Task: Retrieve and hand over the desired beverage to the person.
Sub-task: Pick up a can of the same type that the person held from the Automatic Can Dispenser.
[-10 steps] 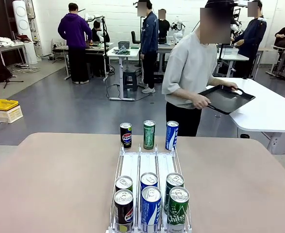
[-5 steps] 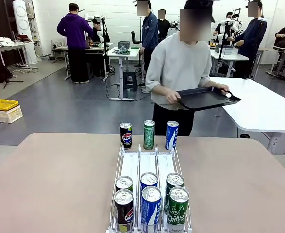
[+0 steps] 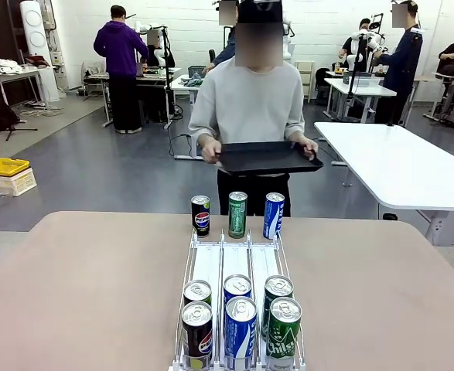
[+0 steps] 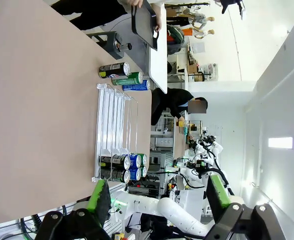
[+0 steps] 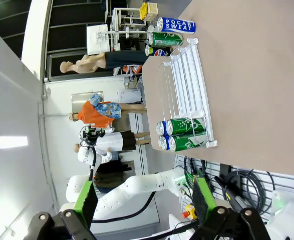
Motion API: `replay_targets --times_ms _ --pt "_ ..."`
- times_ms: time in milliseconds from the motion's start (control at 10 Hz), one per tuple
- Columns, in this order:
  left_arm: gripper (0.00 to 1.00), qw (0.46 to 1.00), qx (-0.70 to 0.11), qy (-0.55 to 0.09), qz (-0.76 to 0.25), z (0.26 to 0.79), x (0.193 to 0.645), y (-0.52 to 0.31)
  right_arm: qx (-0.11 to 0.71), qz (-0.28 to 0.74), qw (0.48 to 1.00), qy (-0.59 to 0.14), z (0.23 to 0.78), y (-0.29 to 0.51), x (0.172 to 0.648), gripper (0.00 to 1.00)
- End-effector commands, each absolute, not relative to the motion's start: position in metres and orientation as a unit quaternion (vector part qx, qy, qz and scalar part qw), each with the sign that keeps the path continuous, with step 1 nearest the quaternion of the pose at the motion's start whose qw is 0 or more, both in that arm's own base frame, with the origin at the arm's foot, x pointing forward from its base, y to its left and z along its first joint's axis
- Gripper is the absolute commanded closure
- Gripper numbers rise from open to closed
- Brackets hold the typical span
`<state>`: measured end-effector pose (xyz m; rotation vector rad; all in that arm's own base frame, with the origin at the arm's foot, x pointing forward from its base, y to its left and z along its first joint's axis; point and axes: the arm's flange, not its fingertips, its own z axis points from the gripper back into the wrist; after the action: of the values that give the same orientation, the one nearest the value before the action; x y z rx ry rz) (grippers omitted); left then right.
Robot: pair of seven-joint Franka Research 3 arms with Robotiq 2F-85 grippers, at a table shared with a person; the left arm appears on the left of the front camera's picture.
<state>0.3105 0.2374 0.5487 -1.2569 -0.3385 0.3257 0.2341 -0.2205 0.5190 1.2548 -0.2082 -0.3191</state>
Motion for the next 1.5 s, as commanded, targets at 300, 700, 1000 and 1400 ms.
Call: replay_targets --times_ms 300,700,1000,1400 --pt "0.0 0.78 -0.587 -0.16 0.147 0.5503 0.3108 0.2379 0.592 -0.145 0.786 -0.104 0.5188 -0.2205 0.2346 0.0" --pt "0.0 0.78 -0.587 -0.16 0.147 0.5503 0.3108 0.2379 0.592 -0.145 0.786 -0.104 0.5188 -0.2205 0.2346 0.0" --pt "0.0 0.78 -0.587 -0.16 0.147 0.5503 0.3108 0.2379 0.592 -0.145 0.786 -0.104 0.5188 -0.2205 0.2346 0.0" --pt "0.0 0.78 -0.587 -0.16 0.147 0.5503 0.3108 0.2379 0.592 -0.145 0.786 -0.104 0.5188 -0.2205 0.2346 0.0"
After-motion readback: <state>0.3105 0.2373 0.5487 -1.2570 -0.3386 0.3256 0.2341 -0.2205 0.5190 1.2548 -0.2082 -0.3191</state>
